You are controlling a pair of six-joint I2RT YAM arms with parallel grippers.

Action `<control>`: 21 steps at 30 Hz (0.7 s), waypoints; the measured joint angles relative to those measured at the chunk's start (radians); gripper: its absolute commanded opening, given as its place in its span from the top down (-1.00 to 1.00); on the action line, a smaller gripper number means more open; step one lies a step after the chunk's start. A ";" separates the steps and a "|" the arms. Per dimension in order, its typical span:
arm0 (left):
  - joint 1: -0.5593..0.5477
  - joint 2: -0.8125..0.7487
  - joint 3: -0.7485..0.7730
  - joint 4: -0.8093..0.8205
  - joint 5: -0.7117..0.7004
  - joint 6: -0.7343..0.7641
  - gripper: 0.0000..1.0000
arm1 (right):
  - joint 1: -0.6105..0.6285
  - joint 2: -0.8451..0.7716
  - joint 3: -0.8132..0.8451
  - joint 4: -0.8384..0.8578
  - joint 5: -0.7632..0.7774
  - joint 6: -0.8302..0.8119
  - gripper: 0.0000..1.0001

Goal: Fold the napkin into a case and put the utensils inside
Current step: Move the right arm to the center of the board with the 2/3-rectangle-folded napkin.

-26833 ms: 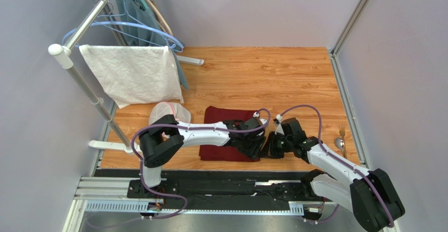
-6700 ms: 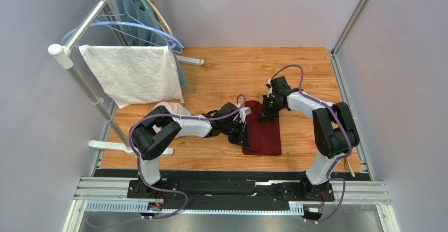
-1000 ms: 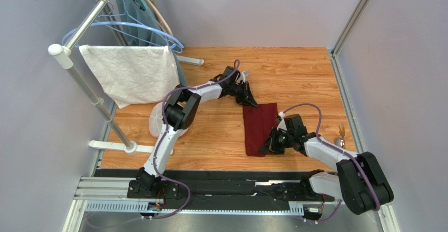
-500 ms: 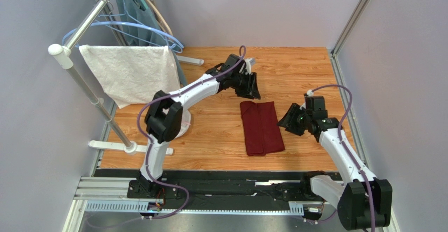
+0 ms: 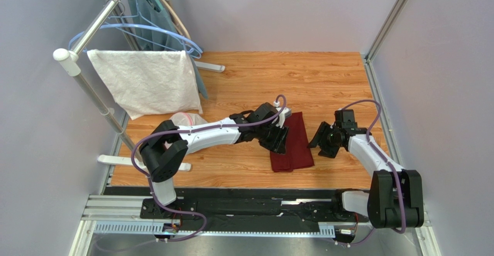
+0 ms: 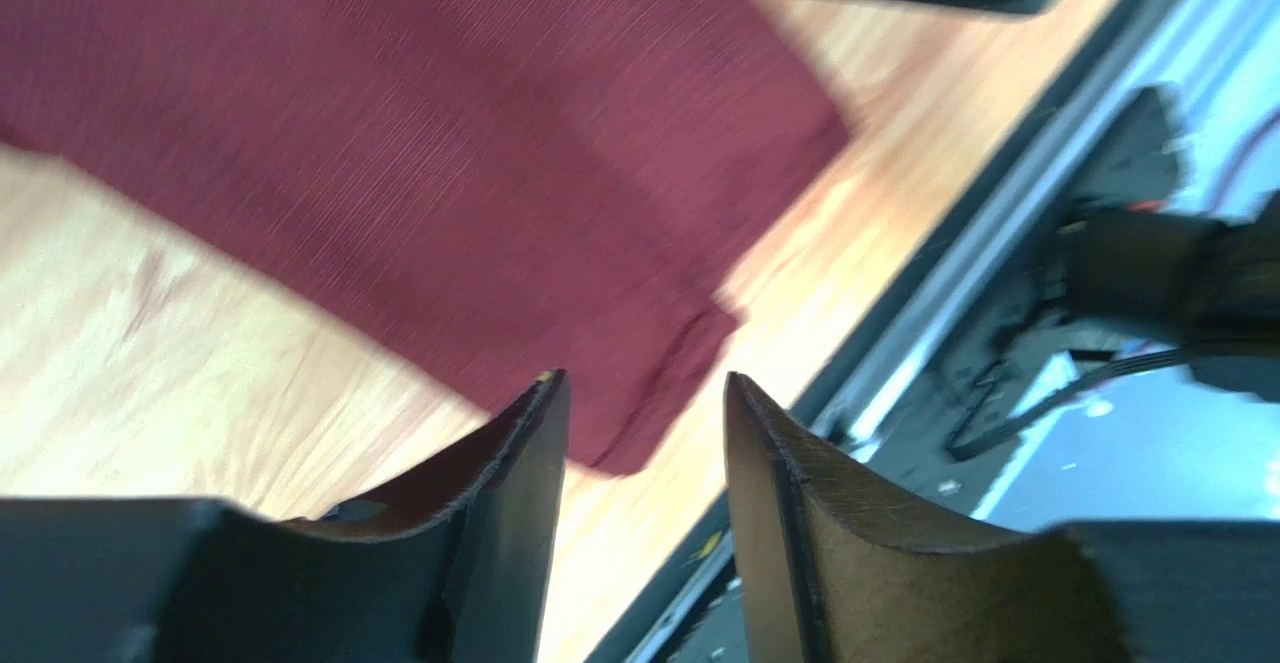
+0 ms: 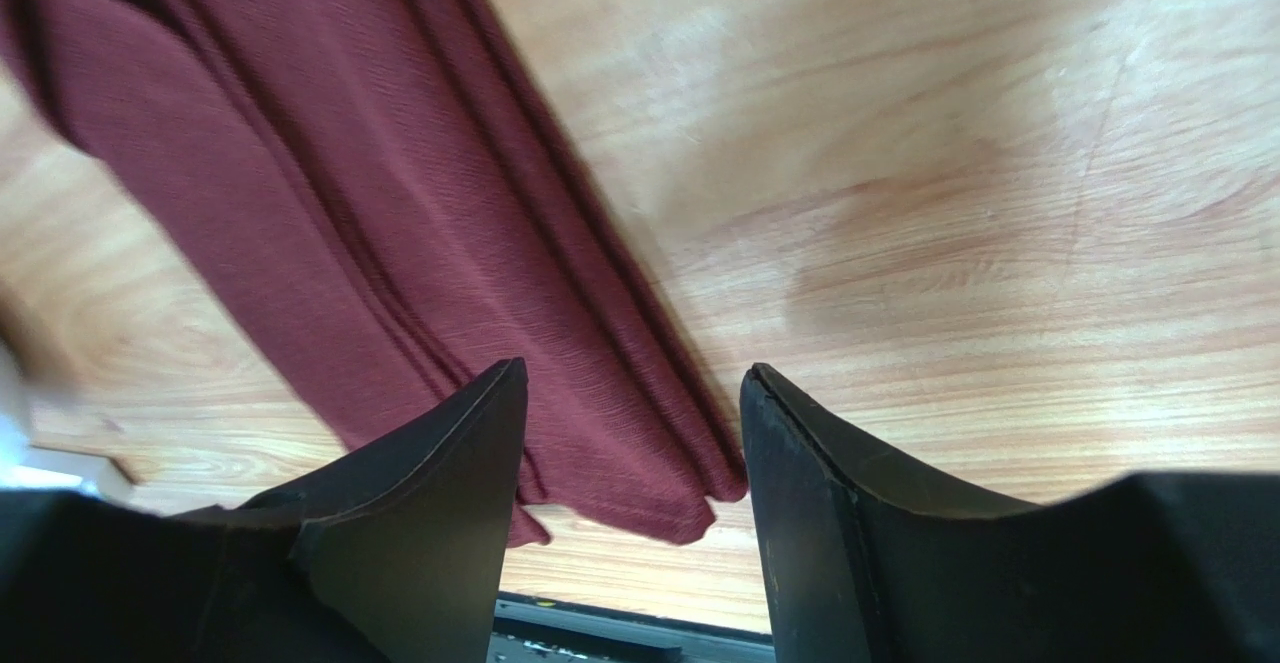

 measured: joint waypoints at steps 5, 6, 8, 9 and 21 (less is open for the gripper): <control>0.001 -0.035 -0.083 0.033 -0.007 0.002 -0.25 | 0.031 0.056 -0.050 0.038 -0.003 0.006 0.07; -0.005 -0.050 -0.095 0.043 -0.010 0.002 -0.25 | 0.039 0.058 -0.051 0.047 -0.010 0.010 0.10; -0.017 -0.077 -0.105 0.056 -0.018 0.003 -0.25 | 0.058 0.058 -0.062 0.076 -0.019 0.019 0.20; -0.024 -0.089 -0.108 0.066 -0.025 0.005 -0.25 | 0.067 0.057 -0.069 0.087 -0.026 0.026 0.22; -0.136 -0.073 -0.101 0.057 -0.291 0.072 -0.69 | 0.235 -0.079 -0.175 0.161 -0.120 0.190 -0.16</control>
